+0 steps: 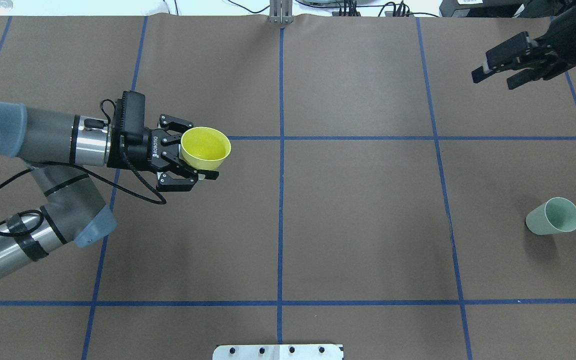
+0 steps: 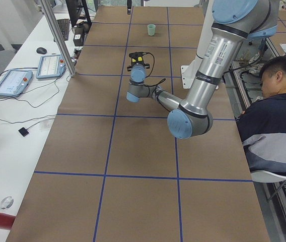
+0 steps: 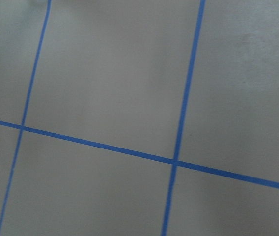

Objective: Transfer and stack yellow cup on green cup

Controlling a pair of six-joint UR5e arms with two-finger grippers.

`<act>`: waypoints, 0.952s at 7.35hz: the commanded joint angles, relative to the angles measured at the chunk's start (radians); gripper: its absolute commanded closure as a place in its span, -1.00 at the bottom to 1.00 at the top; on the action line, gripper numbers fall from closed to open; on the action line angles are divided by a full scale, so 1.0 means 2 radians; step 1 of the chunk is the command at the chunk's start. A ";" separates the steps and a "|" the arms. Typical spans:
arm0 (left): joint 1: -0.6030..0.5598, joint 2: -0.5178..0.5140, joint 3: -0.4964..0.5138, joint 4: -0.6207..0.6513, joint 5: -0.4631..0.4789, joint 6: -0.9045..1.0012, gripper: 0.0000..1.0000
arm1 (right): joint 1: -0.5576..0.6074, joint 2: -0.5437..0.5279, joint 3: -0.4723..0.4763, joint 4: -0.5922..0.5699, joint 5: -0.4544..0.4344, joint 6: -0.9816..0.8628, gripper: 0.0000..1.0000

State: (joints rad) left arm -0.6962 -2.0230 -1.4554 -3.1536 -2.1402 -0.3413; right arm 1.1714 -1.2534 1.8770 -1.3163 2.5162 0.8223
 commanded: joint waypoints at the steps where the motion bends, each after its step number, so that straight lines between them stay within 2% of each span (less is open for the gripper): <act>1: 0.023 -0.030 0.020 0.002 0.038 0.000 0.97 | -0.084 0.053 0.016 0.007 -0.066 0.144 -1.00; 2: 0.023 -0.043 0.028 0.001 0.042 0.000 0.93 | -0.111 0.070 0.016 0.007 -0.081 0.171 -1.00; 5: 0.027 -0.055 0.030 -0.006 0.045 0.000 0.81 | -0.177 0.102 0.012 0.001 -0.091 0.188 -1.00; 7: 0.043 -0.059 0.028 -0.011 0.072 0.000 0.78 | -0.223 0.129 0.006 0.000 -0.134 0.239 -1.00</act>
State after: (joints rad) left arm -0.6286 -2.1380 -1.3975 -3.1680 -2.0253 -0.3418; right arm 0.7809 -1.0320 1.8973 -1.3146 2.2958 1.2490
